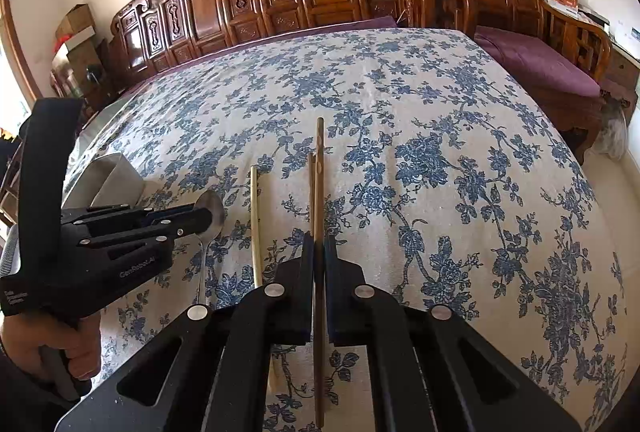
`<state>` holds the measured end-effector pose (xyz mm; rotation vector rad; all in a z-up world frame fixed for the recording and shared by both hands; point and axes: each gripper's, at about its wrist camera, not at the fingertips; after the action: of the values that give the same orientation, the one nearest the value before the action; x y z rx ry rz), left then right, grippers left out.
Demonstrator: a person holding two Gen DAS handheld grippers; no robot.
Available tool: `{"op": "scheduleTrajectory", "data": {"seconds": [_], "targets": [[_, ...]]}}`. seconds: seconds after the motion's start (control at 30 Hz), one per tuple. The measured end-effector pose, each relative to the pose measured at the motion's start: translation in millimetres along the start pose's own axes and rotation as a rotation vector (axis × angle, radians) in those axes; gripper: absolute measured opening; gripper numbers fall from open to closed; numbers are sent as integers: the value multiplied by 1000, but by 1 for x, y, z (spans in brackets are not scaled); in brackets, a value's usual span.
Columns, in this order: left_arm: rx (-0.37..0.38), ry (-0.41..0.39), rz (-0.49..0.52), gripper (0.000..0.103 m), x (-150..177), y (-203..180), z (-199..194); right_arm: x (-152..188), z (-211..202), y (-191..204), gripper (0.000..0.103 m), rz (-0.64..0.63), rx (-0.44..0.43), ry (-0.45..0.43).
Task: Organize utensils
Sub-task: 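Grasp the other metal spoon with the left tool while the right tool holds the chopstick, then carry the metal spoon into the grey tray and open the left tool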
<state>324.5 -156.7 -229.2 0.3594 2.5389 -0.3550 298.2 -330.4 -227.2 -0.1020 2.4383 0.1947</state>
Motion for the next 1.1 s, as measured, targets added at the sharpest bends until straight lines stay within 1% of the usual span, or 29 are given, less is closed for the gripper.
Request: {"op": "scheduleTrajectory", "data": {"seconds": [0.1,0.27,0.37,0.57,0.7,0.87,1.1], "targets": [[-10,-13,22,1,0,-2,-9,-1,-1,4,6,-4,-7,-6],[-41,-44,63,0,4,-3,-35,-2,-6,16,6,-22,-23,-20],[-47,-70,67,0,5,1,-53,-3,-9,26,6,-32,-41,-29],[-76,-125,58,1,8,21,-98,-5,-22,59,6,-92,-74,-63],[-97,-150,48,1,10,36,-119,-3,-30,81,6,-138,-91,-83],[-128,-178,42,1,12,55,-139,0,-35,106,6,-190,-121,-88],[-172,-191,31,1,18,82,-153,7,-39,131,6,-249,-150,-89]]}}
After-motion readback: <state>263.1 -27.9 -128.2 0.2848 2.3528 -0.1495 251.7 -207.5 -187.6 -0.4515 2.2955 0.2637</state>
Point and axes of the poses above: each gripper's, at about its wrist camera, not at the fingertips, and z roughly the way its jaws point, y to its left, x to its underside, and after that the axes turned 7 degrees about x, right-handed
